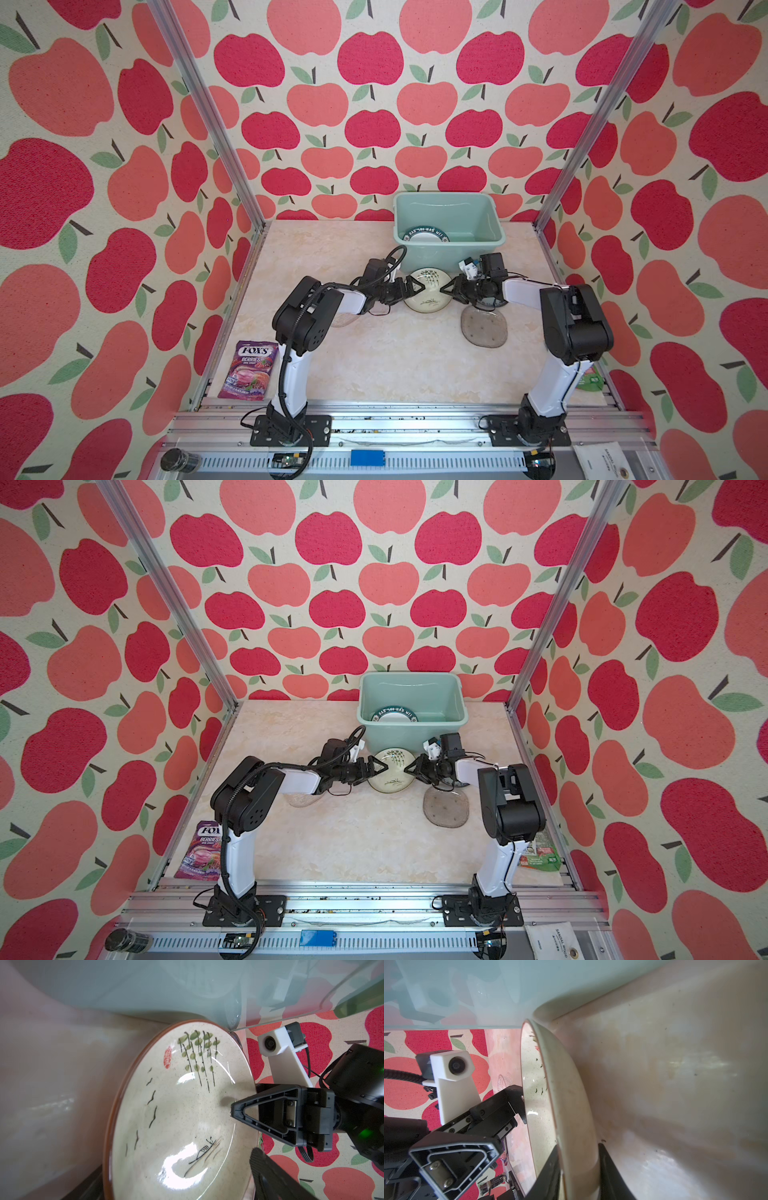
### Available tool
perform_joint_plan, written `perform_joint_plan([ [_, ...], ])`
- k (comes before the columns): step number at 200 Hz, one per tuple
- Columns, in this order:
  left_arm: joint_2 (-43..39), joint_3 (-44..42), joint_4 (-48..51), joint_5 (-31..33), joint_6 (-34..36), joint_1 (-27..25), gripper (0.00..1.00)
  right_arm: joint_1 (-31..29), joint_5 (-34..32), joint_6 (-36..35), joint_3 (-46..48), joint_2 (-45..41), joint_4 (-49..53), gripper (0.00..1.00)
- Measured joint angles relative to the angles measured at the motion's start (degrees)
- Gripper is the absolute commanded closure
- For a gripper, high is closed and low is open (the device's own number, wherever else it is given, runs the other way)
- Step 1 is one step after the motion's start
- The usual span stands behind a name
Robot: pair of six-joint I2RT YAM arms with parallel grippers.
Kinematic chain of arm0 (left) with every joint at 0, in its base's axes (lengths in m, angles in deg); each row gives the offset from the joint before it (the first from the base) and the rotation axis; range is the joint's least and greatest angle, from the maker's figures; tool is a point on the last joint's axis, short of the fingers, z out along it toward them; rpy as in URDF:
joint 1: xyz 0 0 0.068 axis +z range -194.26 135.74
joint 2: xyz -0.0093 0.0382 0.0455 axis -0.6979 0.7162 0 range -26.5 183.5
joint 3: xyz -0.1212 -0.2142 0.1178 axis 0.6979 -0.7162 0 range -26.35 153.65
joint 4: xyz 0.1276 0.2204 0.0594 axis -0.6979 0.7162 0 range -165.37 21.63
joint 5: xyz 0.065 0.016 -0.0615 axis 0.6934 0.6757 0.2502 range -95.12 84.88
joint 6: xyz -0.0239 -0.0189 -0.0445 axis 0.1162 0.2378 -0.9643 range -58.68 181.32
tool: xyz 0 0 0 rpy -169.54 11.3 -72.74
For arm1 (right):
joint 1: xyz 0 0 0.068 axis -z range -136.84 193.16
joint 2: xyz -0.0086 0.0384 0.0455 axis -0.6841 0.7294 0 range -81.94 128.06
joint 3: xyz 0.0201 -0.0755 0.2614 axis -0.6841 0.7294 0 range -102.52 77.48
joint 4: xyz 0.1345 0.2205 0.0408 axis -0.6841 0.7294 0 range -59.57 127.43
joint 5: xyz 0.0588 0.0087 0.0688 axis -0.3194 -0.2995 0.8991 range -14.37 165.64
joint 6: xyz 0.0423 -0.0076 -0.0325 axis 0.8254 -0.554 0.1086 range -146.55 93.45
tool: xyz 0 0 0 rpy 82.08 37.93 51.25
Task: Place the plates into the plastic bin on the countertop
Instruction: 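Close both grippers on opposite edges of the cream plate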
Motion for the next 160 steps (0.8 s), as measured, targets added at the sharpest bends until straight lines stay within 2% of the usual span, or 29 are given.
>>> perform_joint_plan([
  [61, -0.07, -1.42, -2.54, -0.02, -1.07, 0.04, 0.05, -0.72, -2.75, -1.49, -0.04, -2.62, 3.26, 0.83],
  [92, -1.33, -3.02, -2.73, 0.02, -1.07, 0.07, 0.05, -0.98, -4.22, -2.29, 0.00, -4.28, 5.20, 0.92],
  [160, -7.89, -5.31, -1.33, 0.33, -1.07, 0.33, 0.04, -1.18, -7.89, -4.26, 0.59, -11.50, 11.98, 0.98],
])
